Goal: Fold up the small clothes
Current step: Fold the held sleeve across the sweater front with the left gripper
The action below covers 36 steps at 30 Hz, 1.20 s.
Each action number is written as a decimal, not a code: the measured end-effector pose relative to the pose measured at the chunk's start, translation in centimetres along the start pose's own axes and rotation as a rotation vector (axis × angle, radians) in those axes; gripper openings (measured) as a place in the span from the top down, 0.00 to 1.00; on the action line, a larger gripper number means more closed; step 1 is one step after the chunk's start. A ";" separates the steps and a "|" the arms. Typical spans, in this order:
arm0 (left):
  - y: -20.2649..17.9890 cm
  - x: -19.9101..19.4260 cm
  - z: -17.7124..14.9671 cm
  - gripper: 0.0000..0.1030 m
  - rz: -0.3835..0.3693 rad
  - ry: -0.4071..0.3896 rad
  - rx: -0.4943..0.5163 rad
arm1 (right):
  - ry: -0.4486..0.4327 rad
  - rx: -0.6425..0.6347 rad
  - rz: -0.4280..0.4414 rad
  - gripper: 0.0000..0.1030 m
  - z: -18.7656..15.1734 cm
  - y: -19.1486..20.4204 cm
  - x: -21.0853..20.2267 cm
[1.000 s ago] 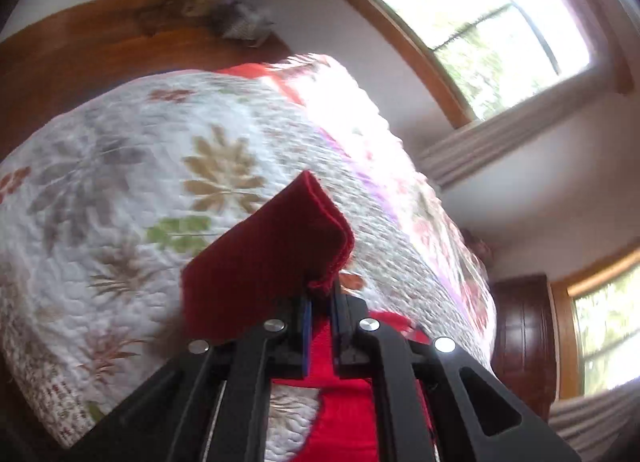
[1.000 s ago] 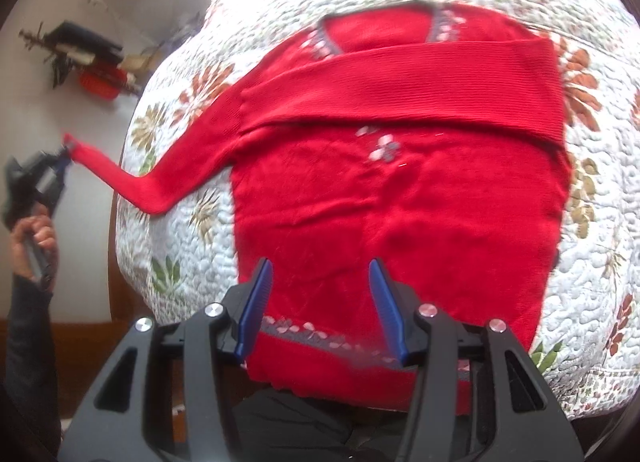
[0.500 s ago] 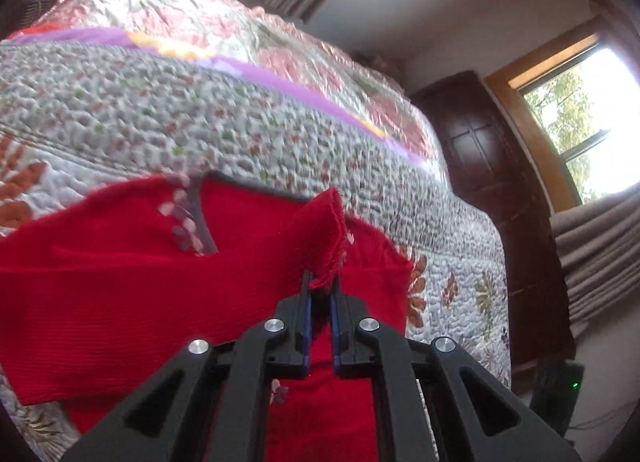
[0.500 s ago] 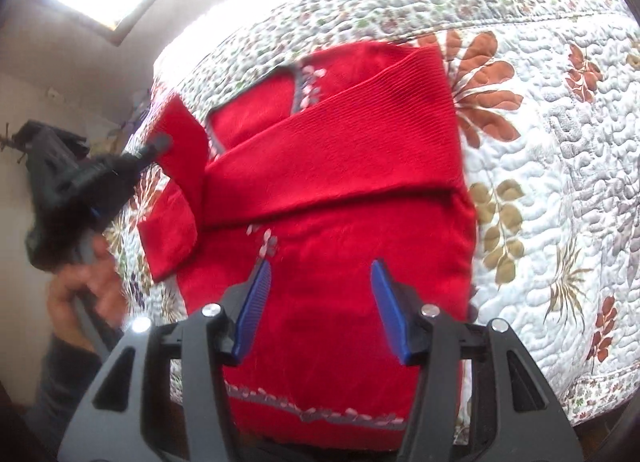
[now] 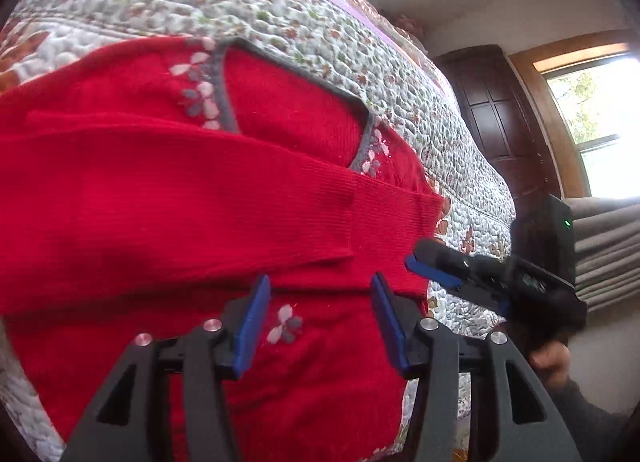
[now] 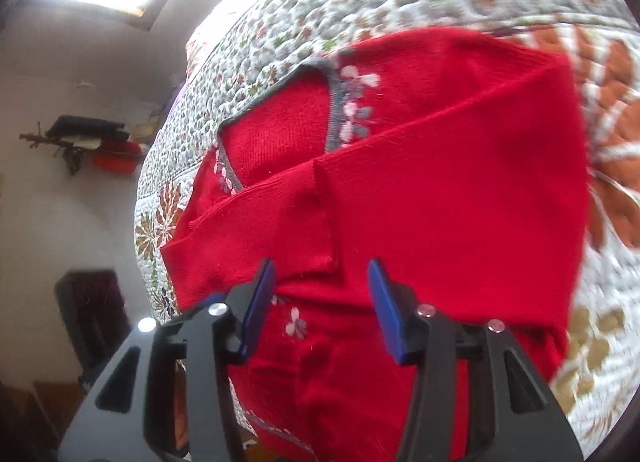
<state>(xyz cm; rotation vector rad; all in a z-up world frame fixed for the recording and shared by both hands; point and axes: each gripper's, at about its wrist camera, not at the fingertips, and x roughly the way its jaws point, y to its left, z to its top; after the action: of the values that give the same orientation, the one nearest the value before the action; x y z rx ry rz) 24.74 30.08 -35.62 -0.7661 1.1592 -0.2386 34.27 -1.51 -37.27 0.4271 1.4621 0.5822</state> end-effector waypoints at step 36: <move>8.4 -9.4 -7.8 0.44 0.100 -0.039 -0.276 | -0.003 -0.128 0.008 0.96 3.7 2.8 2.1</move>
<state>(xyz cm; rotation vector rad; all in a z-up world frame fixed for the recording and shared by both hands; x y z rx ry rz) 12.16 38.04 -35.64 -0.9475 1.2041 0.0209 37.65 2.27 -36.98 0.3336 1.4116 0.6773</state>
